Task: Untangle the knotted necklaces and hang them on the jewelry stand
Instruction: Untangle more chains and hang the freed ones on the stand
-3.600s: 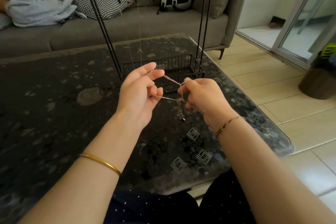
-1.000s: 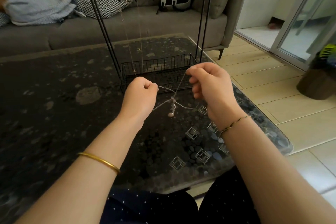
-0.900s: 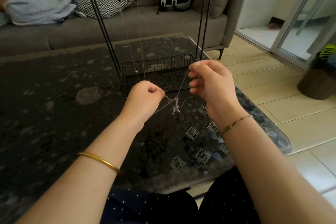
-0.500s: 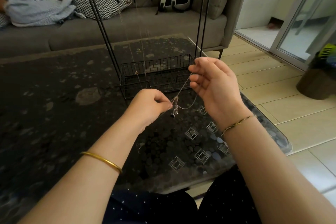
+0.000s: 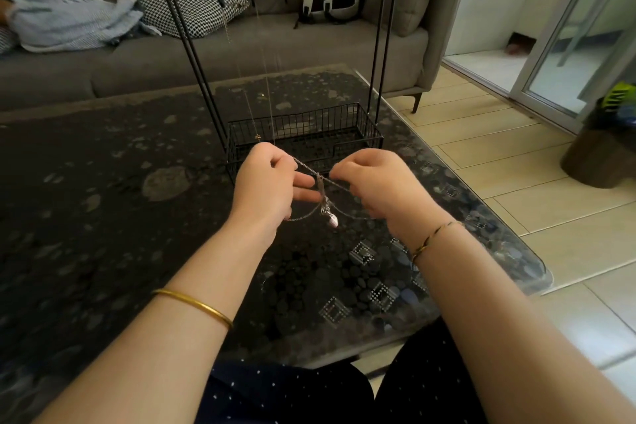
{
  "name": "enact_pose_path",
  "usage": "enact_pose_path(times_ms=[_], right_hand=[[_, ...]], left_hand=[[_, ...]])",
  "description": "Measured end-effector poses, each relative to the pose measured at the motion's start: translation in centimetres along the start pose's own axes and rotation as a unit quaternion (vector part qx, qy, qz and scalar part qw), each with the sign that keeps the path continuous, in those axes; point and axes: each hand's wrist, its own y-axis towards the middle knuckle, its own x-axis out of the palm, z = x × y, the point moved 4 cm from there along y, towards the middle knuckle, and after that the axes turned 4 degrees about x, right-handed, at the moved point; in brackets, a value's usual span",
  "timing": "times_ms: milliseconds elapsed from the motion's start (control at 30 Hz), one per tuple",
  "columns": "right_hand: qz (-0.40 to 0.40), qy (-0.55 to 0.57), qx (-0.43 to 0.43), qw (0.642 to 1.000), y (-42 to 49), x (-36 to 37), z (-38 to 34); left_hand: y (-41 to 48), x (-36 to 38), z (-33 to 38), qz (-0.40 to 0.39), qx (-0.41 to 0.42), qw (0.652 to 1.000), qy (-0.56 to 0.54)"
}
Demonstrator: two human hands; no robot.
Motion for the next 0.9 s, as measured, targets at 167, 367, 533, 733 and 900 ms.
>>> enact_pose_path(times_ms=[167, 367, 533, 733, 900], right_hand=[[-0.037, -0.047, -0.069, 0.996, -0.5, 0.8, -0.6], [0.023, -0.04, -0.078, 0.996, -0.2, 0.1, -0.4], [0.01, 0.056, -0.048, 0.997, -0.2, -0.1, -0.5], [0.051, 0.072, -0.056, 0.994, -0.1, -0.1, -0.7], [0.043, 0.116, -0.062, 0.99, -0.1, 0.4, -0.8]], left_hand=[[-0.2, -0.2, 0.5, 0.012, 0.023, 1.0, 0.01], [0.1, -0.3, 0.2, 0.013, 0.029, 0.999, 0.03], [0.2, -0.1, -0.5, -0.015, -0.032, 0.999, 0.041], [0.2, 0.9, -0.8, -0.034, -0.132, 0.989, -0.053], [-0.3, 1.4, -0.8, -0.076, -0.159, 0.975, -0.138]])
